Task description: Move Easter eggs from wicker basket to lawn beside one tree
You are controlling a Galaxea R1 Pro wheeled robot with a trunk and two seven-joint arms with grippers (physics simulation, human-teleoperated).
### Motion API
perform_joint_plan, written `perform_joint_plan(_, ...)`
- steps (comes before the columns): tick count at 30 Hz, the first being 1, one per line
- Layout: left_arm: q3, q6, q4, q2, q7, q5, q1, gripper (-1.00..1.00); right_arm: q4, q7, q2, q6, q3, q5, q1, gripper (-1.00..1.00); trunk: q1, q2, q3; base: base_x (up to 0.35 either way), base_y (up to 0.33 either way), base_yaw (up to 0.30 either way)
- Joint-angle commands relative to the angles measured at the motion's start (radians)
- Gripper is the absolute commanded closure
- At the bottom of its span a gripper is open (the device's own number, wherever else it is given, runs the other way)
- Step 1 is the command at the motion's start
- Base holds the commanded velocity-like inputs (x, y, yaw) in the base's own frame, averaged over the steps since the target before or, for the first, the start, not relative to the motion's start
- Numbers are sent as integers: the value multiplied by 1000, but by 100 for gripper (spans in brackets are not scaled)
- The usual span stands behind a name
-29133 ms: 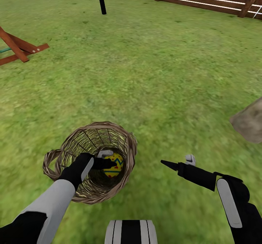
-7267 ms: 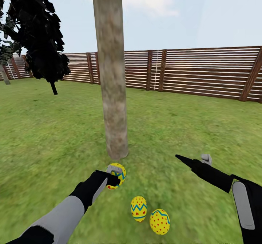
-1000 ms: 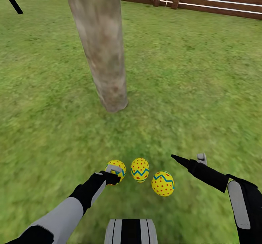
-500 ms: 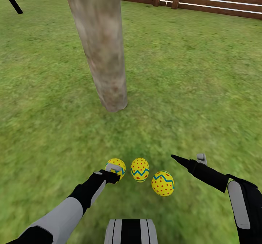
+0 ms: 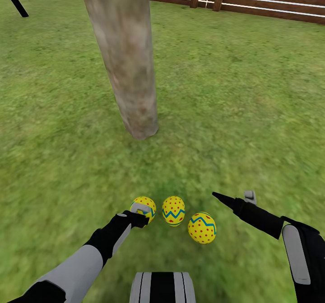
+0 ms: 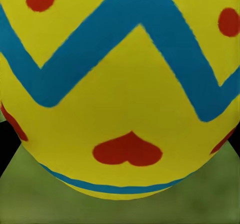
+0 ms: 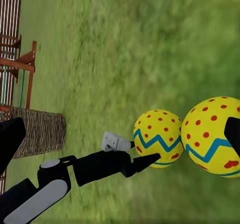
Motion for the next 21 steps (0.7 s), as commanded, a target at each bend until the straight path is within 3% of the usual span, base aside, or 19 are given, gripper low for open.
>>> perform_joint_plan(1, -4, 5, -1, 1, 2, 10, 0, -100, 0, 7, 0, 4, -1, 5, -1, -100, 0, 0, -1, 0, 0, 0)
perform_joint_plan(14, -4, 5, -1, 1, 2, 10, 0, -100, 0, 10, 1, 4, -2, 5, -1, -100, -2, 1, 19, 0, 0, 0)
perform_joint_plan(21, -6, 6, 0, 0, 2, 10, 0, -100, 1, 10, 2, 4, -4, 12, -1, -100, -6, 3, 46, 0, 0, 0)
